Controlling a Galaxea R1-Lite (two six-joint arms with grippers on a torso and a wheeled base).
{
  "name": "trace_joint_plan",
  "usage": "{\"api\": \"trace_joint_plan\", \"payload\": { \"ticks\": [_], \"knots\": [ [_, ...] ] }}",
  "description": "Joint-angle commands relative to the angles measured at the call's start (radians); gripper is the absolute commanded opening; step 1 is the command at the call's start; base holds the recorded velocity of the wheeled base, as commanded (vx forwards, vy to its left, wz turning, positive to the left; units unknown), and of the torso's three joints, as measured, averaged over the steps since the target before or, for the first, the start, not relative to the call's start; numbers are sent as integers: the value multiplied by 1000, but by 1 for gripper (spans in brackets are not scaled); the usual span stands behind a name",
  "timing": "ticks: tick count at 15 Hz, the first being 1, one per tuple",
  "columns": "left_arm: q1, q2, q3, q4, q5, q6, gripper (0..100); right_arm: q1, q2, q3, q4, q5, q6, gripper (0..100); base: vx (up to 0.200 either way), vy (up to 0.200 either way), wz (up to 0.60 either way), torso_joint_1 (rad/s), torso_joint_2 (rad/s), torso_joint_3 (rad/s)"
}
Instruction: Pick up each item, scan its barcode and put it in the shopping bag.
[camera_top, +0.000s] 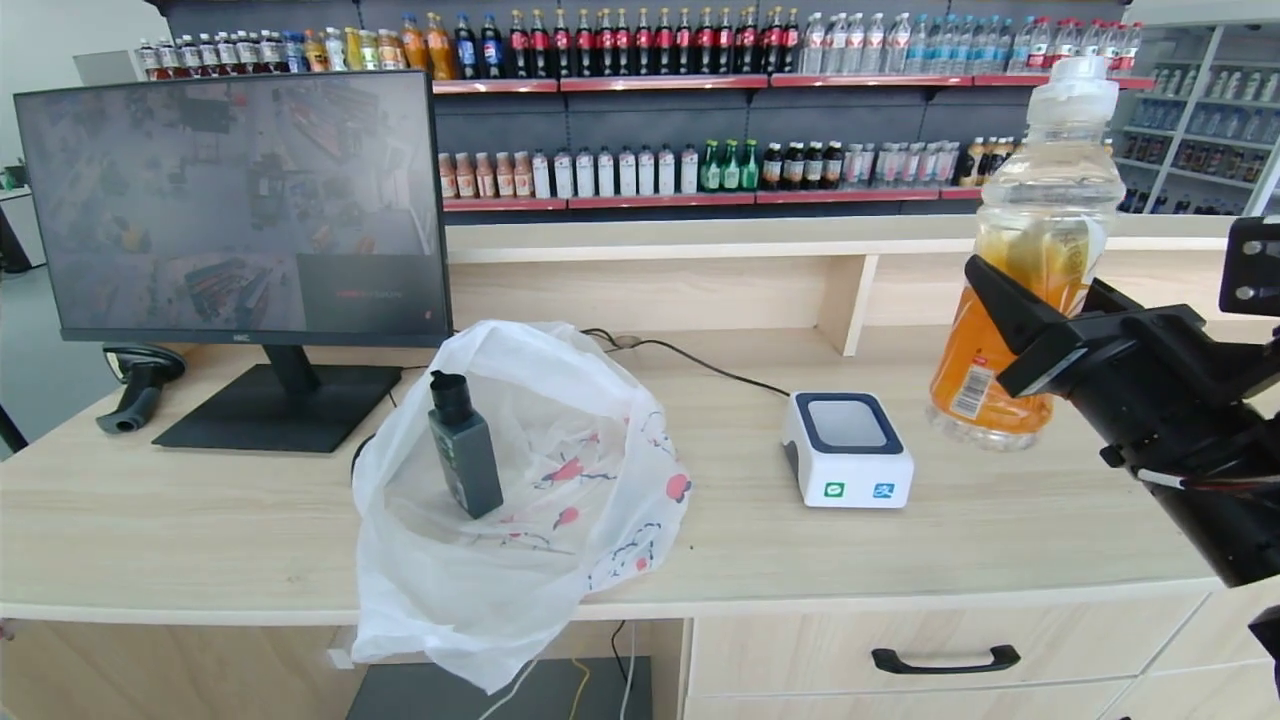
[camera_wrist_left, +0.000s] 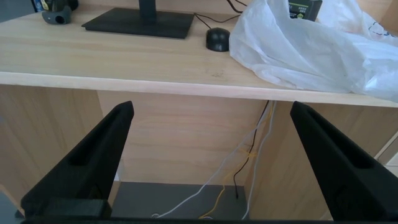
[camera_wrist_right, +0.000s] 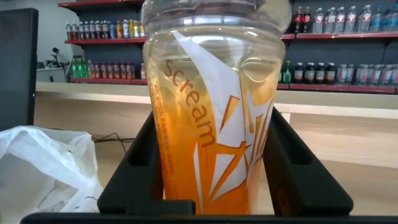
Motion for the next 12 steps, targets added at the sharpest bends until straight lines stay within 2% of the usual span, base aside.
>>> {"api": "trace_joint_plan", "payload": {
  "ticks": [1,4,12],
  "knots": [
    [0,0,0,0,0,0,100,-7,-26,13,-4,1,0,0,0,0,0,0,0,0],
    [0,0,0,0,0,-2,100,-11,-27,11,-4,1,1,0,0,0,0,0,0,0],
    [0,0,0,0,0,-2,100,-11,-21,5,-4,0,1,0,0,200,0,9,2,2]
  ]
}}
